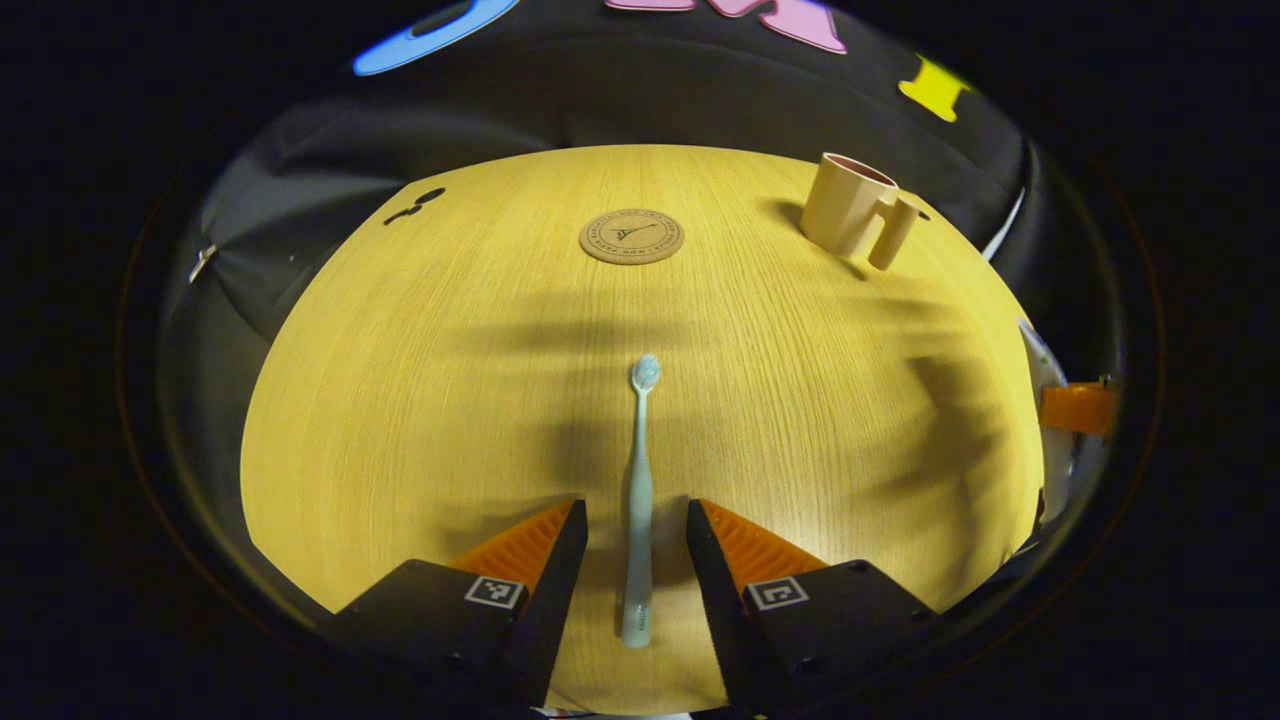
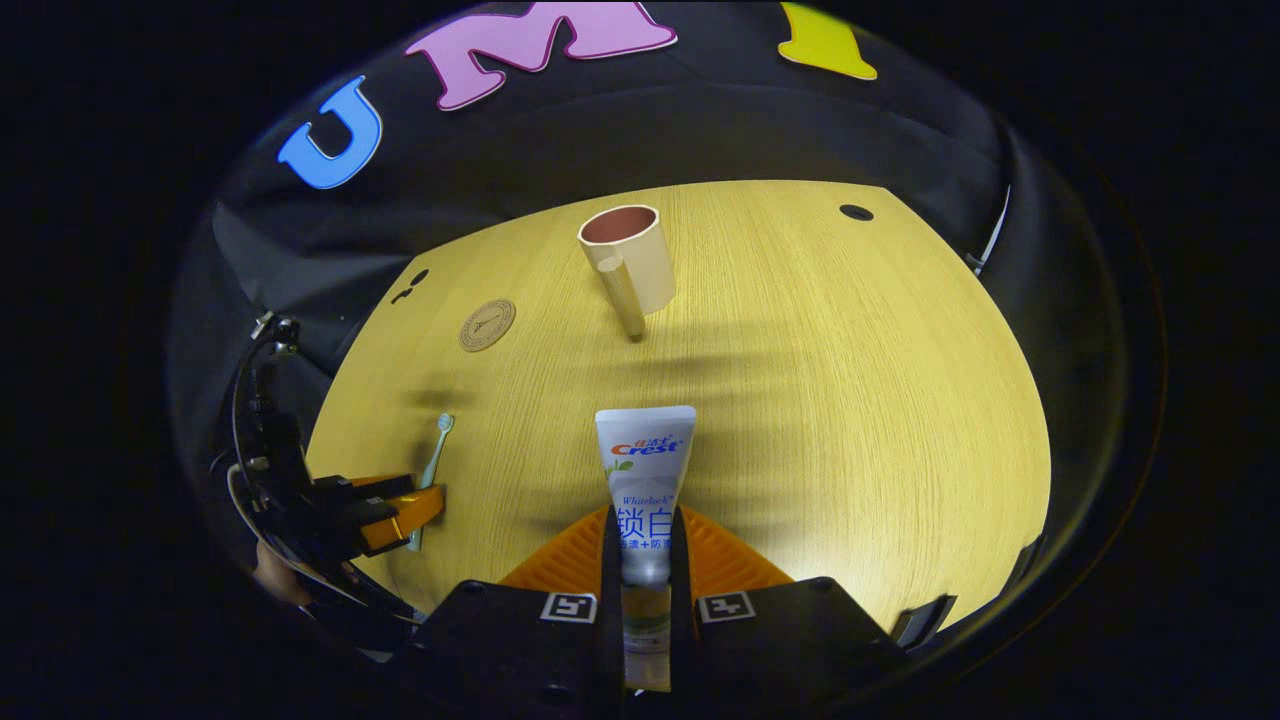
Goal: Put the toothbrush and toothpaste on the desktop into the cup, then pick up the cup and place it on the coaster on the desktop.
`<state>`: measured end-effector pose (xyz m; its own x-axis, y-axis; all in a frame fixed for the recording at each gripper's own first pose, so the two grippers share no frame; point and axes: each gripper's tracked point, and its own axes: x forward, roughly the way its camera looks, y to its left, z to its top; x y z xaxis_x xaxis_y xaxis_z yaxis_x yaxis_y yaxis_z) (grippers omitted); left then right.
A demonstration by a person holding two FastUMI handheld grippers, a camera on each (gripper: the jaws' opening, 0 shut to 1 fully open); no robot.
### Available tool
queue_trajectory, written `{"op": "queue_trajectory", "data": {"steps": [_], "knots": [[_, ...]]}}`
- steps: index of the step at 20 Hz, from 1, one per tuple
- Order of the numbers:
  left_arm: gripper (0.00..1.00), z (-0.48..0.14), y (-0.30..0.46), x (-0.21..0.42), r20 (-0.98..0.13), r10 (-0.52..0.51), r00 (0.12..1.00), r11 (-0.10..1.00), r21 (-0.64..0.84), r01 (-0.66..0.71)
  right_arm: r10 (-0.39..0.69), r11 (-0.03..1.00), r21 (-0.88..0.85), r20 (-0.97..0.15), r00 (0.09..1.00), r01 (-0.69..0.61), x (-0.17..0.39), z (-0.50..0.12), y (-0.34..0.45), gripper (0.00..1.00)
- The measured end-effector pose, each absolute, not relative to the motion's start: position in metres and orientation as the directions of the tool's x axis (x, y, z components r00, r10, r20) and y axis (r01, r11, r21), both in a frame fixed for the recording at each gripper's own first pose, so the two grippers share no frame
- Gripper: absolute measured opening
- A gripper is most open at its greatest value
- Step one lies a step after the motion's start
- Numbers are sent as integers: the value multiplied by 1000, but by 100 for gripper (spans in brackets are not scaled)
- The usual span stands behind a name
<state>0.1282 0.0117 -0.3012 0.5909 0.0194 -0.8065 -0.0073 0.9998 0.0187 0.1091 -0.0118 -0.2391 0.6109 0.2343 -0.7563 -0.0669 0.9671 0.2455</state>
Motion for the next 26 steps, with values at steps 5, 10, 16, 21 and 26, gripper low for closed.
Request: {"op": "queue_trajectory", "data": {"steps": [5,10,16,21,26], "knots": [[39,-302,7,129,-835,-8,550,999,18,41,244,963,260,-748,617,-66,108,-238,-14,22],[14,-300,7,130,-863,-17,505,998,14,58,240,964,256,-746,621,-65,109,-238,-12,22],[2,-298,3,130,-855,-19,519,999,4,43,246,963,258,-738,629,-74,108,-234,-8,22],[7,-285,-5,125,-807,-40,589,999,-37,17,242,964,253,-711,660,-81,118,-220,-9,22],[6,-251,-12,123,-735,-51,676,998,-66,4,242,966,230,-640,729,-119,151,-187,-9,22]]}}
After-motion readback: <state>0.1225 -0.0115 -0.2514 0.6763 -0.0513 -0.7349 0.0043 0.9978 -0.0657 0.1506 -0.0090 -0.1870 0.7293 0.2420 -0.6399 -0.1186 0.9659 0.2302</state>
